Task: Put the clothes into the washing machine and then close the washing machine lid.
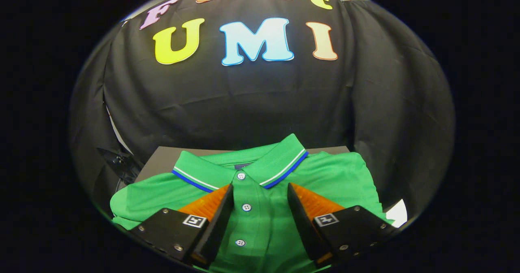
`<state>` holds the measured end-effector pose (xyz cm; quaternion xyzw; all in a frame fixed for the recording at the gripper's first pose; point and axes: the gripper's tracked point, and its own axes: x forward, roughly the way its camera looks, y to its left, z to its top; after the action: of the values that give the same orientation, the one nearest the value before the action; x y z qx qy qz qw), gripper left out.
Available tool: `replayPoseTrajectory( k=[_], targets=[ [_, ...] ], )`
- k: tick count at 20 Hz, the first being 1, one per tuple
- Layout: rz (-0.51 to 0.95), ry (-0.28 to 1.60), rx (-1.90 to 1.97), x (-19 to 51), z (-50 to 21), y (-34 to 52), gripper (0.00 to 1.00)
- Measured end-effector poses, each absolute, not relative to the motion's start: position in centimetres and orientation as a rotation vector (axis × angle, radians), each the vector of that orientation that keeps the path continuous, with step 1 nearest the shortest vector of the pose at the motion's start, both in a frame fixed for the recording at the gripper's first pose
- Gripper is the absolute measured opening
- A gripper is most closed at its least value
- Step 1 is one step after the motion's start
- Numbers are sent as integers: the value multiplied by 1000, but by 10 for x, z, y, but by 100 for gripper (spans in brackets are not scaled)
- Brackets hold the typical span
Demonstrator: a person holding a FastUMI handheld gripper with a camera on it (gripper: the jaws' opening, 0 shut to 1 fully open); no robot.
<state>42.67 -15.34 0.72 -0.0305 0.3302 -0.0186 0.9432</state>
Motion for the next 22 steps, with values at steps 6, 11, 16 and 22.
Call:
replayPoseTrajectory(
  k=[6, 11, 16, 22],
  targets=[
    [-25, 665, -25, 421, 15, -145, 1],
    [-41, 555, -39, 406, 61, -123, 0],
    [-20, 453, -14, 390, 100, -78, 0],
    [54, 341, 29, 376, 139, -11, 0]
  ],
)
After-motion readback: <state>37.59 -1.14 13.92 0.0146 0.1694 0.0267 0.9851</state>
